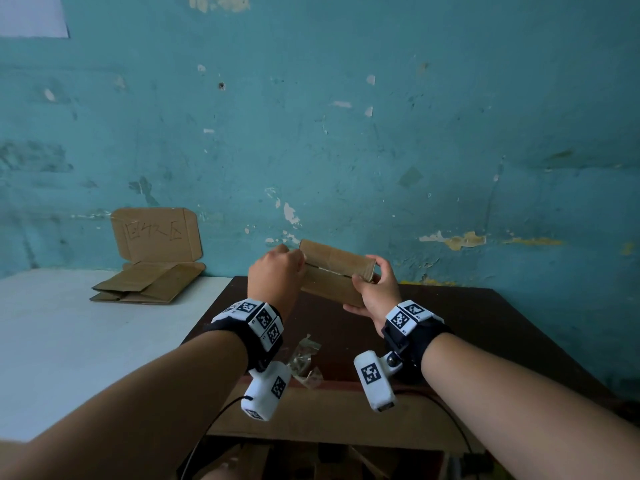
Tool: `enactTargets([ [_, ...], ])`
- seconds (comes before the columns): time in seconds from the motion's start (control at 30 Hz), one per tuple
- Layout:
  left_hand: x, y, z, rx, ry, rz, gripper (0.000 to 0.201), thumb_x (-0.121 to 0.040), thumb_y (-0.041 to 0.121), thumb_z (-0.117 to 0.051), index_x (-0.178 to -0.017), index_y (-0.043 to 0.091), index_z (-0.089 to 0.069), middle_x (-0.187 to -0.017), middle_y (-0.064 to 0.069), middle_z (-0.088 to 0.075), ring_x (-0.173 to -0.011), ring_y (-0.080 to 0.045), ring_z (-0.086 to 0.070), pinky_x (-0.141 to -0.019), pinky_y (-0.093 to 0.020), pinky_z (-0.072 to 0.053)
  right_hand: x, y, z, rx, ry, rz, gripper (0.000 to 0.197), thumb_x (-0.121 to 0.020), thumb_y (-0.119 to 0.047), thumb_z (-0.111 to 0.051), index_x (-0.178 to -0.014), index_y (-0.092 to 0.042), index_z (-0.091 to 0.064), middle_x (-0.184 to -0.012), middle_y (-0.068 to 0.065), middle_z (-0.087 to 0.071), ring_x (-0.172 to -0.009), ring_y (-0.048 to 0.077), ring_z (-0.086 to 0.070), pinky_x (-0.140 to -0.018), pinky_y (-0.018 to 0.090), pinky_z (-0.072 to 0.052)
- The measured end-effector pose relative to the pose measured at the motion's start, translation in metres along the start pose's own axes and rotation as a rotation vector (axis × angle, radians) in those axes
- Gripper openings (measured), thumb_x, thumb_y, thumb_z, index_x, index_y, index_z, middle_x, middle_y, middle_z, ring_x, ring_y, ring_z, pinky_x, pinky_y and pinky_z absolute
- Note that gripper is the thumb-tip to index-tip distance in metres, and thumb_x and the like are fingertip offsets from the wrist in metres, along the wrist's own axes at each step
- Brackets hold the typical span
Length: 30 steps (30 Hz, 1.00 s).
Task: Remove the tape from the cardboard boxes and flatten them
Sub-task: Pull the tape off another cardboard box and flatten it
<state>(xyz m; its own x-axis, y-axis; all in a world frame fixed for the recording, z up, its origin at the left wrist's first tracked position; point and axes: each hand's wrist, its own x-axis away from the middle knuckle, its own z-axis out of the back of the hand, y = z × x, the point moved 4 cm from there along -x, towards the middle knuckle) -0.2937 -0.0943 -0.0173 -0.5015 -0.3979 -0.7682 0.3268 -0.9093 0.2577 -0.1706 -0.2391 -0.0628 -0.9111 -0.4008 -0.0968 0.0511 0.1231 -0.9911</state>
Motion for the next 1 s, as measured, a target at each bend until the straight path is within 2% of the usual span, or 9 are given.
enactTargets([
  [0.17,0.002,0.004,-0.002,-0.025,-0.039,-0.009,0.015,-0.087,0.022,-0.065,-0.08,0.01,-0.068,-0.077,-0.008,-0.061,-0.062,-0.03,-0.058,-0.053,-0.029,-0.036,0.001,-0.009,0.0,0.092,0.055,0.081,0.041,-0.097,-0.007,-0.062,-0.127,-0.033,-0.052,-0.145,0.005,-0.041,-0.09,0.017,-0.057,-0.069,0.053,-0.064],
  [0.33,0.0,0.007,-0.004,0.023,-0.044,-0.027,0.018,-0.09,0.023,-0.064,-0.078,0.008,-0.065,-0.077,-0.007,-0.059,-0.065,-0.03,-0.057,-0.053,-0.031,-0.036,0.0,-0.011,-0.001,0.125,0.107,0.123,0.04,-0.097,-0.008,-0.062,-0.119,-0.04,-0.053,-0.149,0.004,-0.04,-0.112,0.031,-0.058,-0.065,0.049,-0.064],
  [0.53,0.002,0.006,-0.015,0.143,-0.013,-0.12,0.021,-0.092,0.018,-0.067,-0.075,0.006,-0.064,-0.074,-0.008,-0.061,-0.065,-0.029,-0.057,-0.056,-0.036,-0.046,-0.003,-0.009,-0.001,0.179,0.169,0.188,0.042,-0.097,-0.009,-0.062,-0.119,-0.042,-0.048,-0.137,0.006,-0.046,-0.103,0.031,-0.064,-0.06,0.048,-0.064],
  [0.7,0.005,0.0,-0.023,0.288,-0.103,-0.017,0.013,-0.09,0.021,-0.068,-0.083,0.011,-0.07,-0.079,-0.006,-0.066,-0.068,-0.025,-0.062,-0.063,-0.036,-0.051,-0.003,-0.01,-0.001,0.245,0.192,0.242,0.044,-0.096,-0.008,-0.063,-0.127,-0.035,-0.05,-0.139,0.01,-0.045,-0.103,0.027,-0.059,-0.081,0.053,-0.061],
  [0.73,0.005,-0.003,-0.024,0.316,-0.113,0.015,0.013,-0.09,0.022,-0.069,-0.083,0.011,-0.07,-0.08,-0.005,-0.067,-0.07,-0.024,-0.063,-0.065,-0.035,-0.052,-0.004,-0.01,0.001,0.248,0.194,0.252,0.044,-0.096,-0.007,-0.063,-0.13,-0.032,-0.05,-0.14,0.009,-0.044,-0.104,0.025,-0.057,-0.084,0.049,-0.06],
  [0.8,0.004,-0.005,-0.025,0.374,-0.132,0.072,0.014,-0.091,0.024,-0.069,-0.084,0.013,-0.07,-0.08,-0.002,-0.07,-0.074,-0.021,-0.064,-0.067,-0.032,-0.052,-0.008,-0.009,0.005,0.276,0.203,0.274,0.044,-0.097,-0.007,-0.062,-0.135,-0.026,-0.05,-0.14,0.009,-0.045,-0.101,0.017,-0.05,-0.085,0.033,-0.052],
  [0.87,0.005,0.003,-0.024,0.452,-0.176,0.12,0.012,-0.092,0.024,-0.068,-0.083,0.016,-0.067,-0.079,0.0,-0.069,-0.075,-0.017,-0.062,-0.067,-0.026,-0.046,-0.006,-0.01,0.001,0.314,0.2,0.304,0.044,-0.097,-0.008,-0.062,-0.136,-0.024,-0.049,-0.138,0.009,-0.045,-0.1,0.014,-0.048,-0.083,0.028,-0.047],
  [0.93,0.006,0.017,-0.024,0.523,-0.197,0.154,0.011,-0.092,0.022,-0.067,-0.083,0.018,-0.065,-0.077,0.003,-0.065,-0.073,-0.014,-0.058,-0.065,-0.02,-0.039,-0.001,-0.012,-0.011,0.315,0.167,0.332,0.046,-0.096,-0.007,-0.064,-0.134,-0.027,-0.049,-0.133,0.009,-0.043,-0.102,0.021,-0.054,-0.086,0.04,-0.056],
  [1.0,0.003,0.027,-0.026,0.567,-0.201,0.201,0.009,-0.093,0.021,-0.066,-0.085,0.016,-0.066,-0.076,0.004,-0.063,-0.072,-0.013,-0.056,-0.063,-0.021,-0.036,0.002,-0.013,-0.021,0.315,0.153,0.34,0.047,-0.095,-0.005,-0.064,-0.133,-0.028,-0.048,-0.128,0.007,-0.04,-0.098,0.024,-0.055,-0.082,0.052,-0.06],
])
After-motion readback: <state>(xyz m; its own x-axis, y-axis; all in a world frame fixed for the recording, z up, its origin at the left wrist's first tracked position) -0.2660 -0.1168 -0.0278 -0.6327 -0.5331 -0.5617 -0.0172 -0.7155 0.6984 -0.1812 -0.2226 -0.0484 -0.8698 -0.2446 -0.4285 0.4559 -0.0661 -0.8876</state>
